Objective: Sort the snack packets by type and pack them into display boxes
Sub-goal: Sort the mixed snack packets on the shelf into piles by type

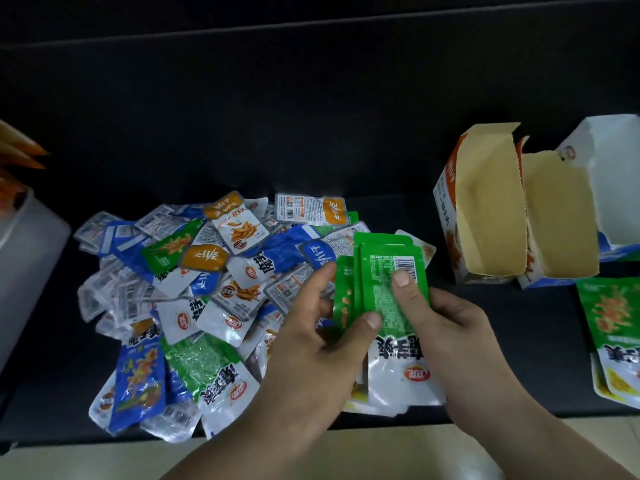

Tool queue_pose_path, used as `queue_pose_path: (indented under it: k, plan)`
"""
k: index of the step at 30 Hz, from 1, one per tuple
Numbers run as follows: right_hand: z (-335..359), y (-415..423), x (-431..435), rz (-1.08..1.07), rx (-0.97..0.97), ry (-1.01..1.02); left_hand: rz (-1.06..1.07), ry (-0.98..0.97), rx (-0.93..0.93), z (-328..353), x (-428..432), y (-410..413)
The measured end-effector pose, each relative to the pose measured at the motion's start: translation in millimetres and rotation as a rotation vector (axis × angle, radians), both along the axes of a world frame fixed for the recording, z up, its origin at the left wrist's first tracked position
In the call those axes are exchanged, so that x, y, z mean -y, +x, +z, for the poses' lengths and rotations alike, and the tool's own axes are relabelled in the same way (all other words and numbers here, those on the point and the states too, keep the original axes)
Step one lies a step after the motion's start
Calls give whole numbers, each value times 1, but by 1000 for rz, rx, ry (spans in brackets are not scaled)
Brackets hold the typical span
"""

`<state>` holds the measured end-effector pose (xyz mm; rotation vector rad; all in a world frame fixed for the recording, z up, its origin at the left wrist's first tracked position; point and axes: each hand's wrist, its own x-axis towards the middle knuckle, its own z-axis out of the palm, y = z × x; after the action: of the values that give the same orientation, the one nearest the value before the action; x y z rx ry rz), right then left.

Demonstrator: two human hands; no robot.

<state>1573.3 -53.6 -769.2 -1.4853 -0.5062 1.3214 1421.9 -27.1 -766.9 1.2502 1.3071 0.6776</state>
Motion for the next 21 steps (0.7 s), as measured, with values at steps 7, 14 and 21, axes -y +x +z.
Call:
queue_pose_path:
  k: [7,14,21]
  plan:
    - [-9,-3,-1,-27,-6,-56,1,-9,19,-7,1,-3]
    - [-14,-4,-3,16,54,4,-36,41,7,-8,-2,-11]
    - [-23,-3,-5,-101,-80,-87,13,35,1,-10,-3,-16]
